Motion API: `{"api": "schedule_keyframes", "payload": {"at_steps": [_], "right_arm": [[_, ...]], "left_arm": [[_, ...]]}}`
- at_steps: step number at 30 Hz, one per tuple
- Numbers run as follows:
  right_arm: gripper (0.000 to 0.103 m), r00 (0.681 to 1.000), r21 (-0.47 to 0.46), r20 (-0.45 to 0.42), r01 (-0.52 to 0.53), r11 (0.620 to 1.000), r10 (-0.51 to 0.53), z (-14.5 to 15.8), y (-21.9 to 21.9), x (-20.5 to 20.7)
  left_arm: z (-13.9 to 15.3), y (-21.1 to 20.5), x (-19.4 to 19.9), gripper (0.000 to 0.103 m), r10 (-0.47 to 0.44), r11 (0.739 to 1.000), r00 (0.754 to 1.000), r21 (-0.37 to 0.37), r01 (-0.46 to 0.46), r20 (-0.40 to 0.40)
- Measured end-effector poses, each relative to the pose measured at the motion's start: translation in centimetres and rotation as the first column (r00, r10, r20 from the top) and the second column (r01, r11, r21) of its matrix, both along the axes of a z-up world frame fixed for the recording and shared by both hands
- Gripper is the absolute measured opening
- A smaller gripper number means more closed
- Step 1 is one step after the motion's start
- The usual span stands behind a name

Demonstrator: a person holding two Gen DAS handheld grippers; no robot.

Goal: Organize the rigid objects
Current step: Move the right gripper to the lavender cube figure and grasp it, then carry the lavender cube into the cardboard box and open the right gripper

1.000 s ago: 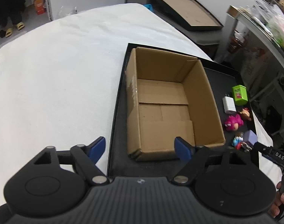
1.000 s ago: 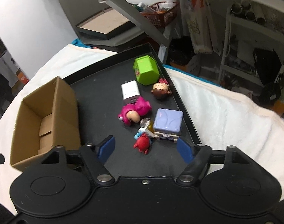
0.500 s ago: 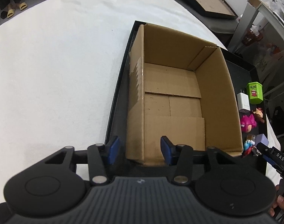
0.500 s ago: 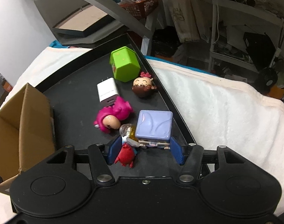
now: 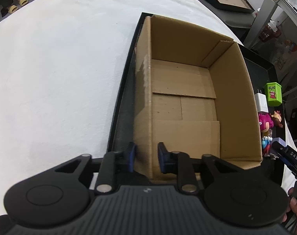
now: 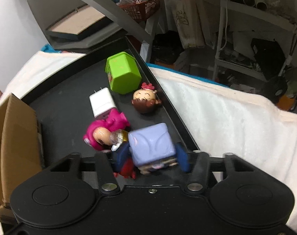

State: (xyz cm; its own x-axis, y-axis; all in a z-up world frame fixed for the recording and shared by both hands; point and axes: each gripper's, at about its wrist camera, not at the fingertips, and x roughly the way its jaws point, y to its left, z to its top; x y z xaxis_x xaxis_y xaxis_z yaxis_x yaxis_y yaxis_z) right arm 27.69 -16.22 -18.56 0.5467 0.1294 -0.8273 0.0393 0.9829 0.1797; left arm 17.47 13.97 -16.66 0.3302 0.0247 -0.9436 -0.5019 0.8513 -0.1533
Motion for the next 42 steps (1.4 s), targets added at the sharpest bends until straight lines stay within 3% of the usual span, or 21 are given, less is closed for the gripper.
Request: {"api": "schedule_keyframes", "payload": {"at_steps": [14, 20, 42], "right_arm": [[0.046, 1.000, 0.002, 0.011, -0.024, 1.000, 0.024, 1.4, -0.2, -1.4], [0.046, 0.998, 0.031, -0.029, -0.053, 0.998, 0.054, 2.4, 0.2, -1.9], [0.046, 0.979, -0.008, -0.111, -0.172, 0.985, 0.170, 8.5, 7.3, -1.2]], "left_arm": [[0.1, 0.4, -0.6, 0.017, 0.020, 1.000, 0.999, 0.000, -0.020, 0.036], [-0.1, 0.3, -0.7, 0.017, 0.034, 0.999, 0.999, -0.025, -0.033, 0.031], [-0.5, 2.0, -0.5, 0.017, 0.046, 0.993, 0.999, -0.112, -0.043, 0.024]]}}
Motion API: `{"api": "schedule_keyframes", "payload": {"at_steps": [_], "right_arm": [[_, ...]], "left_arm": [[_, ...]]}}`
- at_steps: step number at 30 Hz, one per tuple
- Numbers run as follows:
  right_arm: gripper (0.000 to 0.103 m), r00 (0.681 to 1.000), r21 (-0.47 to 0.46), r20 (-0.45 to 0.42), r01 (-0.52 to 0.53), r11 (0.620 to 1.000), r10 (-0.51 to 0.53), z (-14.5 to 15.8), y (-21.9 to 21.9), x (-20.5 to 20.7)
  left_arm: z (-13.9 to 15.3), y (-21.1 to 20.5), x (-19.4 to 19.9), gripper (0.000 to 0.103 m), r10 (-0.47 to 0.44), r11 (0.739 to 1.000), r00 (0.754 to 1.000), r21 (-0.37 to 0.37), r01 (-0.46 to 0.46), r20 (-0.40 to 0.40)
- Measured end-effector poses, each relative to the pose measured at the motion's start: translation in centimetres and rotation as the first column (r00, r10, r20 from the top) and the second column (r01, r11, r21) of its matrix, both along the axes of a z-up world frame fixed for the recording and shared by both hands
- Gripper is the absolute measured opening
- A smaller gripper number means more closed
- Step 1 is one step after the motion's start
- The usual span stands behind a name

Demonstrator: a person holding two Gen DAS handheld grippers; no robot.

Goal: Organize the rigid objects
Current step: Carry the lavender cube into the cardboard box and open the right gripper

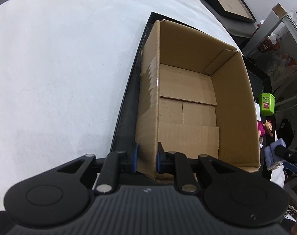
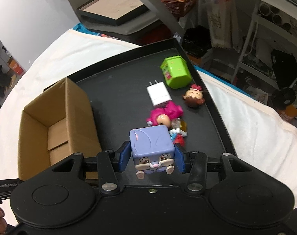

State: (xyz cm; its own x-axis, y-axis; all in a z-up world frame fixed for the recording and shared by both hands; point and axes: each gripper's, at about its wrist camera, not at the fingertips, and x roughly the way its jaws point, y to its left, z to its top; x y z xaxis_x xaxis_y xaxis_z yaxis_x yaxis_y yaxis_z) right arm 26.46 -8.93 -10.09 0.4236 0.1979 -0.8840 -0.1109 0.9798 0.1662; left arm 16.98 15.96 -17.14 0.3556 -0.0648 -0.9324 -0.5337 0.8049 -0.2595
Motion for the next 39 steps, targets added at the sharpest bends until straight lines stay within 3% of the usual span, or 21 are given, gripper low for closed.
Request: {"api": "schedule_keyframes", "payload": {"at_steps": [20, 35, 39], "right_arm": [[0.046, 0.988, 0.040, 0.032, -0.152, 0.988, 0.151, 4.7, 11.5, 1.8], [0.047, 0.962, -0.039, -0.051, -0.272, 0.962, 0.270, -0.3, 19.3, 3.2], [0.047, 0.956, -0.022, -0.060, -0.288, 0.957, 0.286, -1.0, 20.4, 3.9]], "left_arm": [[-0.1, 2.4, 0.3, 0.018, -0.036, 0.998, 0.999, -0.043, 0.036, 0.006], [-0.4, 2.5, 0.4, 0.019, -0.077, 0.995, 0.997, -0.067, 0.077, -0.001], [-0.5, 2.8, 0.9, 0.019, -0.073, 0.994, 0.997, -0.079, 0.072, -0.014]]}}
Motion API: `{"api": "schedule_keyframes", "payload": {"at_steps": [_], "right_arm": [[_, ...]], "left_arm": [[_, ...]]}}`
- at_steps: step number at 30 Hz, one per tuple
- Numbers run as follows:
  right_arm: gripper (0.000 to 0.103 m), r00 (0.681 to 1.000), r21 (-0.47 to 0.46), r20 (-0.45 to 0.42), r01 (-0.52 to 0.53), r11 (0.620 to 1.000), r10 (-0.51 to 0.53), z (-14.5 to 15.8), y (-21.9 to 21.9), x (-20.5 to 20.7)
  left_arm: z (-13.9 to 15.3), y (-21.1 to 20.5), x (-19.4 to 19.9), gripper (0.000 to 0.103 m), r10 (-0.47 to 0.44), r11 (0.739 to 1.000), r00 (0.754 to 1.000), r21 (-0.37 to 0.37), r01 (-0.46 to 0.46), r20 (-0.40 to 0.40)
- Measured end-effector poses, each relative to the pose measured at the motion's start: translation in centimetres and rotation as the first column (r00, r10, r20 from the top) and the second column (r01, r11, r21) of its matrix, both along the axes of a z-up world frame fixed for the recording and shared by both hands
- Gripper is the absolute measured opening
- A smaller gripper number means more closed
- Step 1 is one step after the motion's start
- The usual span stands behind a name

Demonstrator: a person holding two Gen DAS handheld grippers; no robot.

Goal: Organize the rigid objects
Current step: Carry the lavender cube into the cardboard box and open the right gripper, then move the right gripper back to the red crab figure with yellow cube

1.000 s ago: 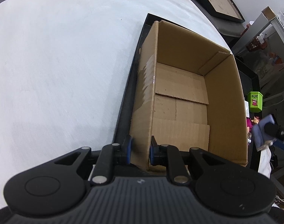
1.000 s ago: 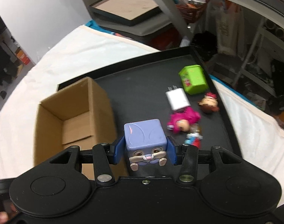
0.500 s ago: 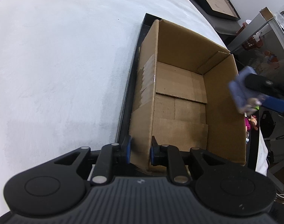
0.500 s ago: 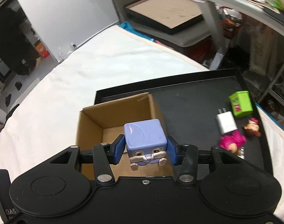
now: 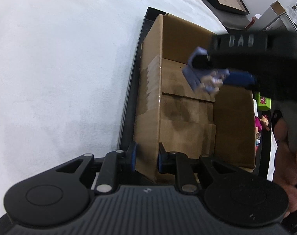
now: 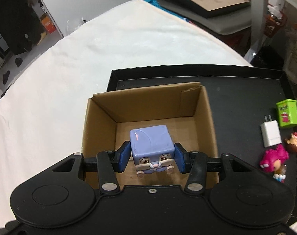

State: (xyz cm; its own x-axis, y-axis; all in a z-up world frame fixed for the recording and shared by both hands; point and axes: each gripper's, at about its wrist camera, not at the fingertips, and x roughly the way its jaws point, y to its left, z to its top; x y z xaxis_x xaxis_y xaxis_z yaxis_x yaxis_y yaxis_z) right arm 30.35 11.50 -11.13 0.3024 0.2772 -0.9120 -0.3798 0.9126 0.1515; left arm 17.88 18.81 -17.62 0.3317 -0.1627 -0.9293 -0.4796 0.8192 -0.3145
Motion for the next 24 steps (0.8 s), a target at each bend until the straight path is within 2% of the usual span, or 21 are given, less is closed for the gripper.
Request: {"api": "schedule_keyframes", "payload": {"at_steps": [4, 7, 10, 19, 21, 24], "right_arm": [[0.049, 0.999, 0.074, 0.032, -0.013, 0.997, 0.011, 0.9, 0.4, 0.3], [0.053, 0.998, 0.075, 0.058, -0.028, 0.997, 0.024, 1.6, 0.0, 0.1], [0.056, 0.998, 0.085, 0.057, -0.005, 0.996, 0.001, 1.8, -1.7, -0.1], [0.062, 0.995, 0.112, 0.077, 0.051, 0.992, -0.060, 3.9, -7.2, -0.9], [0.065, 0.994, 0.117, 0.086, 0.056, 0.992, -0.067, 4.2, -8.1, -0.9], [0.071, 0.992, 0.128, 0.098, 0.068, 0.989, -0.081, 4.6, -9.5, -1.1]], "left_arm": [[0.1, 0.1, 0.2, 0.020, 0.011, 1.000, 1.000, 0.013, -0.011, -0.010], [0.3, 0.2, 0.4, 0.019, 0.020, 1.000, 1.000, 0.022, -0.020, -0.011], [0.5, 0.2, 0.5, 0.020, 0.027, 1.000, 0.999, 0.016, -0.027, -0.018], [1.3, -0.9, 0.6, 0.021, 0.016, 0.996, 0.999, 0.087, -0.012, -0.044], [1.3, -1.0, 0.6, 0.022, 0.011, 0.996, 0.999, 0.089, -0.006, -0.051], [1.5, -1.2, 0.5, 0.037, -0.001, 0.996, 0.998, 0.089, 0.006, -0.060]]}}
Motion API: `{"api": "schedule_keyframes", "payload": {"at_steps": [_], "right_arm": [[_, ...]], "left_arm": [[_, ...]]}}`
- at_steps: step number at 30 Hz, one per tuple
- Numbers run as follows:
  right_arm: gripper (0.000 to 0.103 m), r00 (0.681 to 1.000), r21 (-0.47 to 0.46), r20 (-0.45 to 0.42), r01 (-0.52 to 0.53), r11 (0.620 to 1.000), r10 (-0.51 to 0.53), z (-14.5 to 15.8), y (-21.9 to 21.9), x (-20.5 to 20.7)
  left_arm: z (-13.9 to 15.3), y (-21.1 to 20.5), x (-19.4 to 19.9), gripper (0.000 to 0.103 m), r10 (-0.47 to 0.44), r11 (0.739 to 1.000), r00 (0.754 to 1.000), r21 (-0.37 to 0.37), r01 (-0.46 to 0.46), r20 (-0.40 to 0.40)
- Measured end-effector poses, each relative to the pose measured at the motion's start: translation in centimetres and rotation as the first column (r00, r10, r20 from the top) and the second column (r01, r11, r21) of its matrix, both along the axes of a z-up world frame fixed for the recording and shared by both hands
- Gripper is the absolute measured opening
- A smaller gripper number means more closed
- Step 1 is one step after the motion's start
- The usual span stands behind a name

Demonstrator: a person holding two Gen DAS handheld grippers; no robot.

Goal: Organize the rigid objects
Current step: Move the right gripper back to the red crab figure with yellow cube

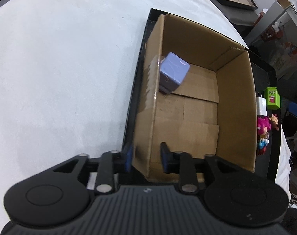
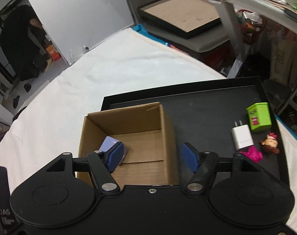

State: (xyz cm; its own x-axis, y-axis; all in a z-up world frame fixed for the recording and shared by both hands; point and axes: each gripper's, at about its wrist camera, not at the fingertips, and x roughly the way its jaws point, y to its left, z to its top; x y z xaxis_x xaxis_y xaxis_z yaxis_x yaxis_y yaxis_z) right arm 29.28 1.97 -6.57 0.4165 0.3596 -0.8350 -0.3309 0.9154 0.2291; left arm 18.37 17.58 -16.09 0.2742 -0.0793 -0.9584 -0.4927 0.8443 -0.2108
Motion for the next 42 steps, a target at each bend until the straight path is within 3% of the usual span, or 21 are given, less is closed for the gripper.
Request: {"api": "schedule_keyframes", "payload": {"at_steps": [2, 5, 10, 28, 42], "right_arm": [[0.077, 1.000, -0.003, 0.012, 0.010, 1.000, -0.010, 0.1, -1.1, -0.2], [0.078, 1.000, -0.003, 0.012, 0.025, 1.000, -0.024, 0.0, -2.8, -0.3], [0.078, 0.998, 0.005, -0.014, 0.065, 0.998, -0.064, -1.1, -5.8, -0.6], [0.078, 0.977, 0.012, -0.114, 0.181, 0.983, -0.179, -6.4, -13.9, -0.3], [0.074, 0.959, -0.008, -0.181, 0.221, 0.975, -0.219, -11.6, -16.4, 1.4]], "left_arm": [[0.2, -0.2, -0.1, 0.050, -0.001, 1.000, 1.000, 0.027, 0.001, -0.008], [0.6, -0.3, -0.3, 0.059, 0.013, 0.998, 1.000, 0.056, -0.012, -0.019], [1.2, -0.1, -0.6, 0.067, 0.036, 0.995, 0.999, 0.091, -0.034, -0.023], [2.3, -2.6, 1.4, 0.069, 0.008, 0.980, 0.999, 0.199, 0.002, -0.049], [1.9, -2.8, 2.4, 0.069, 0.035, 0.968, 0.996, 0.252, -0.015, -0.076]]}}
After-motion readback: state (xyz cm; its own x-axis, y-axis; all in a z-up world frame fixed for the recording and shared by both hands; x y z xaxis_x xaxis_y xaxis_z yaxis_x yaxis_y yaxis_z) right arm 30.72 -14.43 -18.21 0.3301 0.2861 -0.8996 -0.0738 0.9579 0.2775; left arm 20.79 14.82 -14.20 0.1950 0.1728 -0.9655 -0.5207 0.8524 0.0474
